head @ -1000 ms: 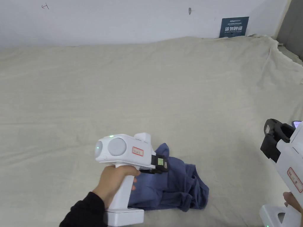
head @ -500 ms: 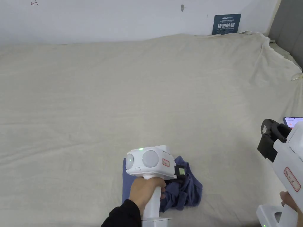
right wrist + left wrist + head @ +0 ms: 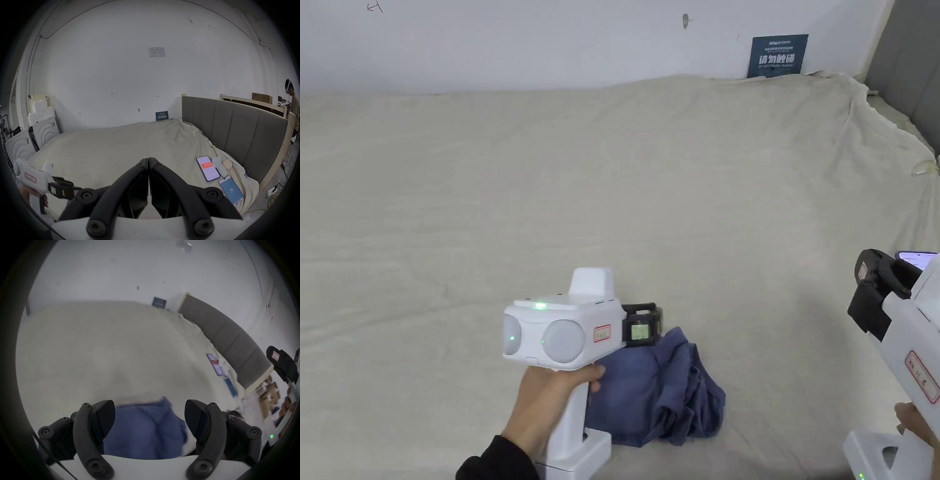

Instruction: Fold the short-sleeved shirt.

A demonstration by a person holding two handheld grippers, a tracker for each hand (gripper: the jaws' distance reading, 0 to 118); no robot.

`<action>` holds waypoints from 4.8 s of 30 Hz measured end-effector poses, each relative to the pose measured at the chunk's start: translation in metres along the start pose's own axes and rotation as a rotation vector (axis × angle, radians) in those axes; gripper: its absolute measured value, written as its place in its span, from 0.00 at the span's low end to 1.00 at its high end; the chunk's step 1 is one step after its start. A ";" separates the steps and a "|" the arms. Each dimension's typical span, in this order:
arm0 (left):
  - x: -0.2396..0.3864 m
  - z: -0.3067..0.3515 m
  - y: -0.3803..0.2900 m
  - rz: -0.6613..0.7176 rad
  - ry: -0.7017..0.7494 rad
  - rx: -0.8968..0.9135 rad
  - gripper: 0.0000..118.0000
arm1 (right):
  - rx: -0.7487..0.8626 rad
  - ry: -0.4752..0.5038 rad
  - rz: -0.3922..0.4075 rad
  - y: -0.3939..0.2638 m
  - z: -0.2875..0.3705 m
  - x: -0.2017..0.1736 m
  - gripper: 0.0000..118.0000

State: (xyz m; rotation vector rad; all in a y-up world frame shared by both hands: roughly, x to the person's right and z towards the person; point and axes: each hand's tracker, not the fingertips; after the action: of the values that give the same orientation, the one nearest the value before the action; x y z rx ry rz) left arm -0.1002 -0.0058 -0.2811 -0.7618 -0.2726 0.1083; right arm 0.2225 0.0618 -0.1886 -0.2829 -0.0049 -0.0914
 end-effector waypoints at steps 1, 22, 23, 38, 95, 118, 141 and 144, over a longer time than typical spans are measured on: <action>-0.004 0.001 -0.001 -0.021 0.033 0.019 0.76 | 0.000 0.001 0.000 0.000 0.000 -0.001 0.00; 0.052 -0.064 -0.108 -0.132 0.022 0.013 0.00 | -0.032 -0.026 0.000 -0.007 0.003 0.012 0.00; 0.058 -0.067 -0.109 -0.151 0.011 0.007 0.00 | -0.036 -0.030 0.000 -0.009 0.001 0.017 0.00; 0.103 -0.087 -0.135 -0.345 0.054 0.026 0.00 | -0.041 -0.052 -0.009 -0.014 -0.004 0.035 0.00; -0.097 0.146 0.004 0.039 0.370 0.634 0.00 | 0.134 0.154 0.080 0.031 0.001 -0.071 0.00; -0.112 0.117 -0.036 0.075 0.325 0.488 0.00 | -0.233 0.237 0.112 -0.151 -0.074 -0.134 0.00; -0.112 0.043 -0.069 0.250 -0.030 0.019 0.23 | -0.325 0.350 0.147 -0.220 -0.109 -0.136 0.00; -0.121 0.019 -0.071 0.349 -0.129 -0.146 0.66 | -0.329 0.354 0.149 -0.220 -0.109 -0.135 0.00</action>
State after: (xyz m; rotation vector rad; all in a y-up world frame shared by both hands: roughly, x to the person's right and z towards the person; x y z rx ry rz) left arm -0.2215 -0.0682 -0.2435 -0.9449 -0.2702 0.4729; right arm 0.0676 -0.1666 -0.2340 -0.5914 0.3848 0.0080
